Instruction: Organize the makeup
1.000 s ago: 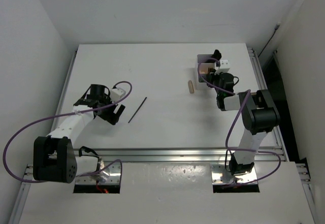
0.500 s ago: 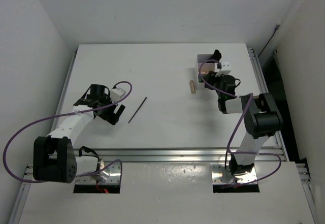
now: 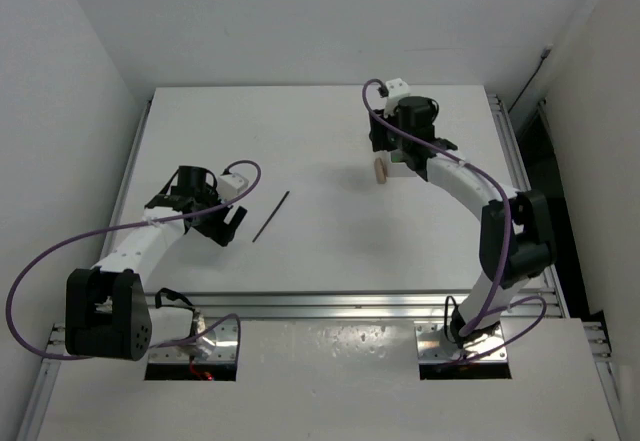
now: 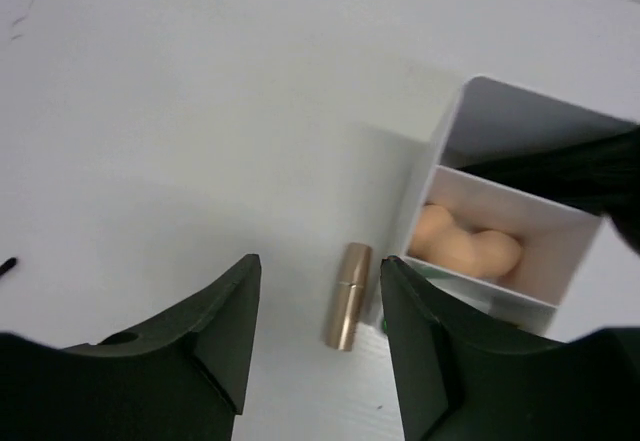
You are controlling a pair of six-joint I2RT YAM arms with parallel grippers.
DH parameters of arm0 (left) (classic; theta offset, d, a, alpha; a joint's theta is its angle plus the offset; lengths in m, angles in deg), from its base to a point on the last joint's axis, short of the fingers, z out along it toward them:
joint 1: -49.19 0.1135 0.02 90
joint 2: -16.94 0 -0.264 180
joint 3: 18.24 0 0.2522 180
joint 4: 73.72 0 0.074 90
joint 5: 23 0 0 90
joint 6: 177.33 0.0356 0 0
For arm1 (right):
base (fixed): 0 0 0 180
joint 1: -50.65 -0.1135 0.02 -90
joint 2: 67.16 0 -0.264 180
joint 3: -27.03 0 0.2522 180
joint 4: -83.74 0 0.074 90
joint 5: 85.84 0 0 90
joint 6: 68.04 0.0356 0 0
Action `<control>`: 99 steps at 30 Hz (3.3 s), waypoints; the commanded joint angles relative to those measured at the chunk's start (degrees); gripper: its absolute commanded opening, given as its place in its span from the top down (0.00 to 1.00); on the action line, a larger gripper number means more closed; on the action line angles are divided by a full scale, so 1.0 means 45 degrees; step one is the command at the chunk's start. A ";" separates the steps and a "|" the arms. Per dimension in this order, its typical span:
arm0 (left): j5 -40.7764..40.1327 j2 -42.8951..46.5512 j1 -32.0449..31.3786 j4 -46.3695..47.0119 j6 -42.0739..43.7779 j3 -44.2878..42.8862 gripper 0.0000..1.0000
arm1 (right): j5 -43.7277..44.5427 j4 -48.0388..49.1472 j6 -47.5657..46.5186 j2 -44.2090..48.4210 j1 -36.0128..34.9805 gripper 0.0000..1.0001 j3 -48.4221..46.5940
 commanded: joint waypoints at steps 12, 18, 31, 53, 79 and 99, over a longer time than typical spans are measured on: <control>0.0293 0.0026 0.0140 0.0165 0.0059 0.0055 0.11 | 0.2823 -0.7892 0.0038 -0.4231 -0.1189 0.46 -0.4903; 0.0156 0.0026 0.0140 0.0165 0.0059 0.0171 0.11 | 0.3451 -0.8343 -0.0473 -0.5208 -0.1247 0.45 -0.5845; 0.0156 0.0026 0.0257 0.0165 0.0059 0.0172 0.11 | 0.2416 -0.8850 -0.0067 -0.6360 -0.0818 0.44 -0.6626; 0.0156 0.0026 0.0257 0.0165 0.0059 0.0172 0.11 | -0.1778 -0.8988 0.0116 -0.6890 -0.0133 0.98 -0.6570; 0.1291 -0.2784 -0.2084 0.1315 0.0999 -0.2776 0.13 | 0.0168 -0.8966 -1.2754 -0.1869 0.1175 1.00 -0.4928; -0.1328 -0.5677 -0.4468 0.2254 -0.2324 -0.3910 0.14 | 0.1301 -1.1409 -1.5336 -0.2630 0.0785 1.00 -0.4888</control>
